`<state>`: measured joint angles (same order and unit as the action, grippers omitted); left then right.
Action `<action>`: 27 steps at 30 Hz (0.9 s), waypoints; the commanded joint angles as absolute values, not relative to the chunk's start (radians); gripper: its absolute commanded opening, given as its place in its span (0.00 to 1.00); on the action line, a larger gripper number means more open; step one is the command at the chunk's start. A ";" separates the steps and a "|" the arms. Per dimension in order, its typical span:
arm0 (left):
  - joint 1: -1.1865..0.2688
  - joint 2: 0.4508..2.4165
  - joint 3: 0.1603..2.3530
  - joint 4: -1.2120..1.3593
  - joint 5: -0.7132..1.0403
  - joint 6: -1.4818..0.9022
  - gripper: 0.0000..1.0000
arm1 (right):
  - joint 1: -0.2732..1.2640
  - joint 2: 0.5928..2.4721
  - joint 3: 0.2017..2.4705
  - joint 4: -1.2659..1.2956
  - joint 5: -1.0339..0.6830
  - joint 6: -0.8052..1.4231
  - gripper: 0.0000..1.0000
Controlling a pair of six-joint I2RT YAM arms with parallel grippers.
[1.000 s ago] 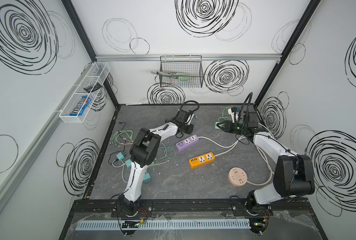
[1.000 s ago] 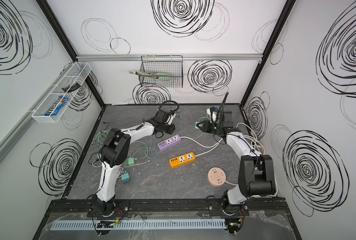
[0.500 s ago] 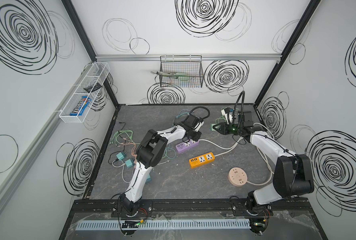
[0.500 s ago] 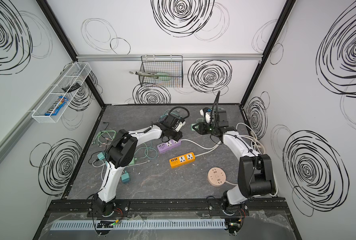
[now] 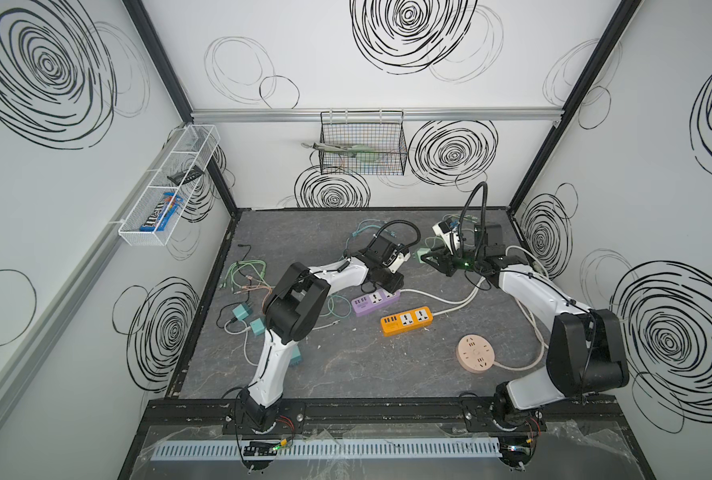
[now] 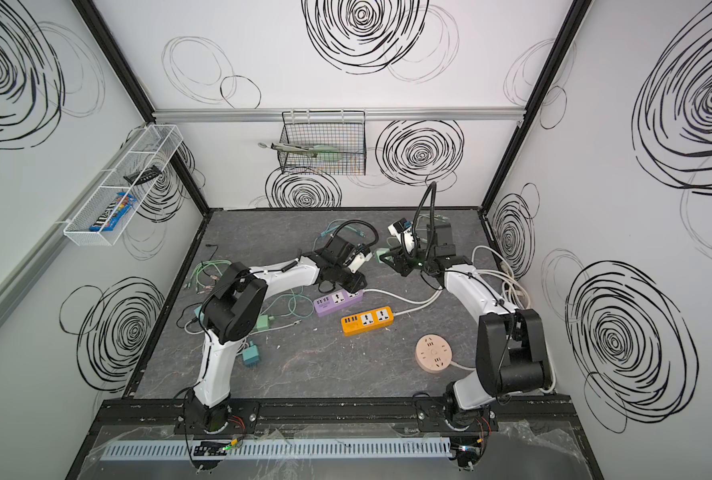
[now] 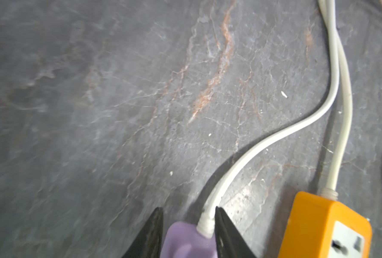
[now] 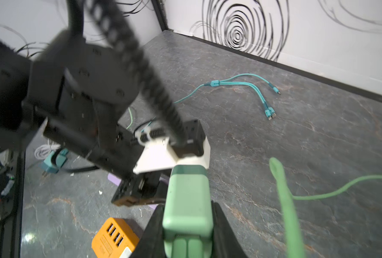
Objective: Insert the plug
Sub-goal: 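Carry the charger over the purple strip's socket while the left gripper withdraws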
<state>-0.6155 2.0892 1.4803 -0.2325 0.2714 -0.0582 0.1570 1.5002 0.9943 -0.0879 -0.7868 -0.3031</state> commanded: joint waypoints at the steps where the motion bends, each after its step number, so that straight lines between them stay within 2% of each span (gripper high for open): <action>1: -0.531 1.963 1.433 -0.121 0.228 -0.190 0.51 | 0.167 1.472 0.980 -0.082 -0.907 -0.536 0.00; 3: -0.496 1.919 1.386 -0.109 0.222 -0.246 0.58 | 0.173 1.490 1.000 -0.139 -0.920 -0.623 0.00; 6: -0.469 1.831 1.302 -0.095 0.173 -0.307 0.61 | 0.184 1.538 1.056 -0.250 -0.930 -0.756 0.00; 9: -0.454 1.705 1.189 -0.058 0.129 -0.356 0.64 | 0.227 1.604 1.134 -0.400 -0.841 -0.913 0.00; 14: -0.431 1.457 1.023 -0.064 -0.014 -0.373 0.78 | 0.283 1.723 1.284 -0.634 -0.751 -1.102 0.00; 22: -0.333 1.181 0.870 -0.128 -0.063 -0.398 0.99 | 0.377 1.888 1.479 -0.850 -0.639 -1.185 0.00; 23: -0.319 1.161 0.859 -0.134 -0.060 -0.402 0.96 | 0.390 1.903 1.492 -0.863 -0.617 -1.193 0.00; 27: -0.285 1.110 0.828 -0.142 -0.100 -0.394 0.96 | 0.418 1.945 1.540 -0.892 -0.558 -1.200 0.00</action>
<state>-0.3038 1.1336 0.8528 -0.1333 -0.0566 -0.3832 0.3992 1.9263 1.4944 -0.7864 -0.6067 -1.1435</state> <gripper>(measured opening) 0.962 0.287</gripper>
